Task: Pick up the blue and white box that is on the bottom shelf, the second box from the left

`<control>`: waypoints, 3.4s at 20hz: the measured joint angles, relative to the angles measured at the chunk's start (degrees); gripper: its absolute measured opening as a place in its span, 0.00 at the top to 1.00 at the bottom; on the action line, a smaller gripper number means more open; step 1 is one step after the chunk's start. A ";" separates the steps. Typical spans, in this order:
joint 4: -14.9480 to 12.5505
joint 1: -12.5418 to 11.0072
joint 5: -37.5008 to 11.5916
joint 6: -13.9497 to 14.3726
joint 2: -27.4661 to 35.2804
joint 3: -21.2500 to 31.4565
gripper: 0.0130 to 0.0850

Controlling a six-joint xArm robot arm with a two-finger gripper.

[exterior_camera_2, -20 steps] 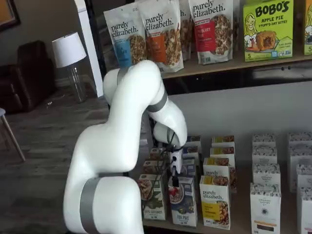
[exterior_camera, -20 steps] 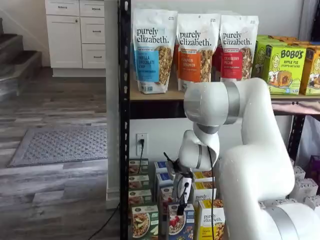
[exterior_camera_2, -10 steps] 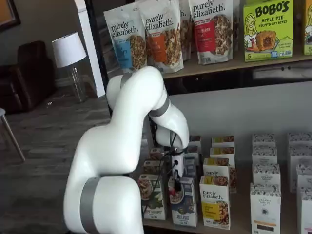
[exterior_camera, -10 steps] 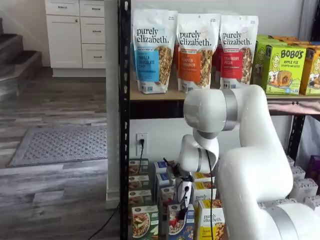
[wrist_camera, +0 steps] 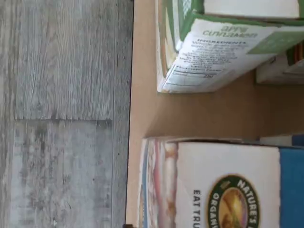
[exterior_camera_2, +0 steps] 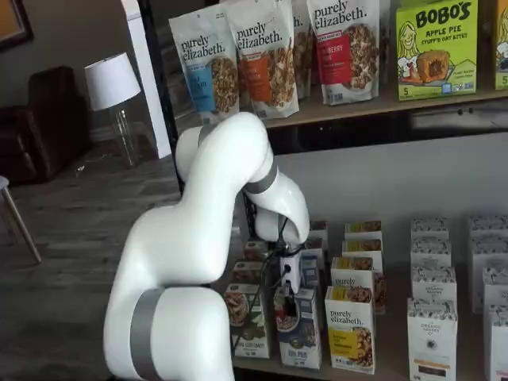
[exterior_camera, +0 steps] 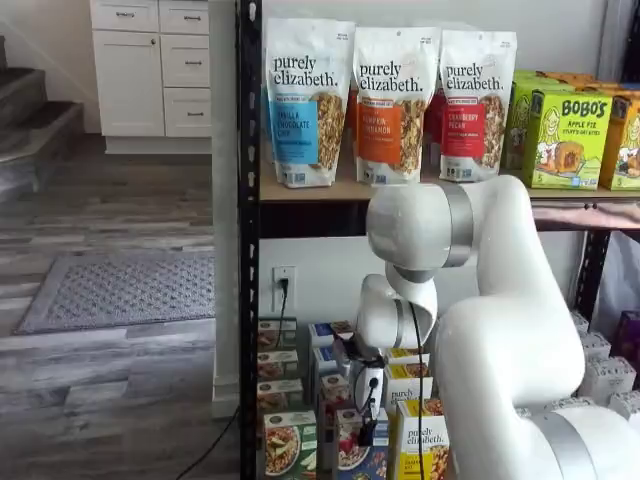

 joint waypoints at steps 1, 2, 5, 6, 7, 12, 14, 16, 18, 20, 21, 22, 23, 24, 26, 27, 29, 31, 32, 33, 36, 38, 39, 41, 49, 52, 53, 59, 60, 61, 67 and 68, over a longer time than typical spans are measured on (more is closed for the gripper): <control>-0.21 0.02 -0.01 0.20 0.16 -0.10 0.00; -0.34 0.04 -0.06 0.32 0.27 -0.16 0.00; -0.69 0.15 -0.15 0.70 0.70 -0.50 0.00; -0.70 0.18 -0.14 0.75 0.81 -0.60 0.00; -0.78 0.21 -0.17 0.85 0.91 -0.69 0.00; -0.87 0.25 -0.02 0.96 1.22 -1.06 0.00; -0.71 0.22 0.06 0.79 1.23 -1.09 0.06; -0.57 0.16 0.11 0.63 1.21 -1.06 0.17; -0.60 0.14 0.19 0.64 1.14 -1.02 0.22; -0.71 0.13 0.29 0.72 1.10 -0.99 0.28; -0.79 0.13 0.36 0.81 1.09 -1.00 0.28; -1.03 0.15 0.34 1.03 1.09 -1.01 0.28; -1.40 0.18 0.24 1.37 1.09 -0.99 0.28; -1.66 0.21 0.20 1.62 1.10 -0.99 0.28; -1.67 0.25 0.25 1.66 1.14 -1.06 0.28; -1.61 0.27 0.28 1.63 1.15 -1.09 0.28; -1.47 0.28 0.40 1.53 1.15 -1.14 0.28; -1.47 0.28 0.54 1.54 1.15 -1.18 0.33; -1.47 0.28 0.60 1.54 1.15 -1.19 0.33; -1.46 0.28 0.65 1.53 1.14 -1.19 0.39; -1.40 0.28 0.79 1.48 1.07 -1.19 0.44; -1.36 0.28 0.93 1.45 1.03 -1.17 0.50; -1.60 0.28 0.73 1.66 0.97 -1.02 0.50; -2.96 0.31 0.57 2.84 0.92 -0.90 0.50; -1.67 0.58 -0.35 1.94 -0.86 1.68 0.50; -1.34 0.85 -1.48 1.86 -2.33 4.03 0.50; -1.20 0.95 -1.82 1.82 -2.88 4.89 0.50; 1.32 1.41 -3.70 -0.13 -7.47 11.64 0.50; 1.99 1.45 -3.83 -0.69 -8.38 12.86 0.50; 2.66 1.49 -3.95 -1.27 -9.36 14.16 0.50; 4.62 1.75 -4.85 -2.98 -15.98 22.69 0.50; 4.83 1.81 -5.05 -3.13 -17.10 24.16 0.50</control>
